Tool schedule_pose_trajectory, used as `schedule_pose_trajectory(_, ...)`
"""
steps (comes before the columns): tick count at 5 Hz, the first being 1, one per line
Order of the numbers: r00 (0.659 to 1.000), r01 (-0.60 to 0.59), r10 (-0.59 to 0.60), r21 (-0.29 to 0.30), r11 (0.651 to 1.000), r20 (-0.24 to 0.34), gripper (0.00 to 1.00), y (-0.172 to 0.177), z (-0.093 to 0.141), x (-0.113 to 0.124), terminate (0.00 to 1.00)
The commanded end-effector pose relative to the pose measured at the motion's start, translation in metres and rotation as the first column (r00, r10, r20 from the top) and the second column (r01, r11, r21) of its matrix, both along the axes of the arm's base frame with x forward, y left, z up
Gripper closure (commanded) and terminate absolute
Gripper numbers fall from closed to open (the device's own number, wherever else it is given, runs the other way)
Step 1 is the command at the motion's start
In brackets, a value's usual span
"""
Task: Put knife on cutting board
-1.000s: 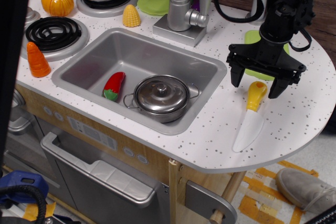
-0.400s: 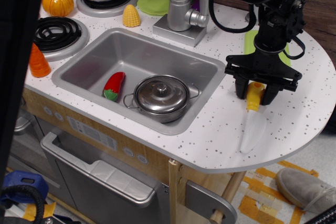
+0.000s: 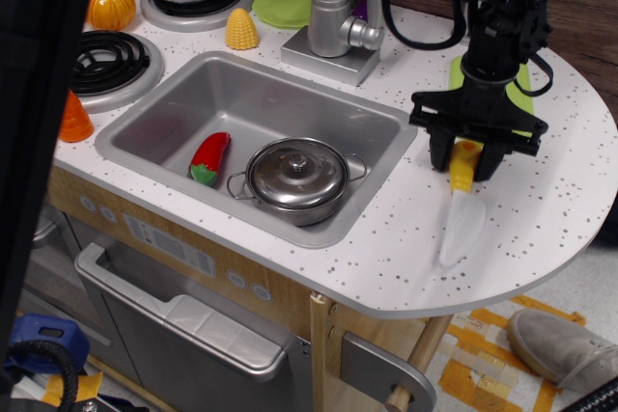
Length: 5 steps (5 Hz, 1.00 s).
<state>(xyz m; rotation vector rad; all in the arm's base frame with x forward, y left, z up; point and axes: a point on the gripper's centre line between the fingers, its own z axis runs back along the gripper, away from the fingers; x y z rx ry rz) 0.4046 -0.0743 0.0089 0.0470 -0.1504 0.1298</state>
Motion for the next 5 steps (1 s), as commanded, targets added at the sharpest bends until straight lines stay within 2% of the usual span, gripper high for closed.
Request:
schedule_pose_trajectory(1, 0.994, 0.031, -0.039, 0.085, 0.996, 0.100, 1.00, 0.003, 0.057, 0.033, 0.00)
schedule_pose_trajectory(2, 0.985, 0.062, -0.080, 0.119, 0.991, 0.154, 1.00, 0.005, 0.063, 0.055, 0.00)
schedule_pose_trajectory(4, 0.959, 0.157, -0.185, 0.143, 0.977, 0.213, 1.00, 0.019, 0.050, 0.096, 0.00)
schedule_pose_trajectory(5, 0.941, 0.181, -0.226, 0.193, 0.964, 0.251, 1.00, 0.024, 0.050, 0.106, 0.00)
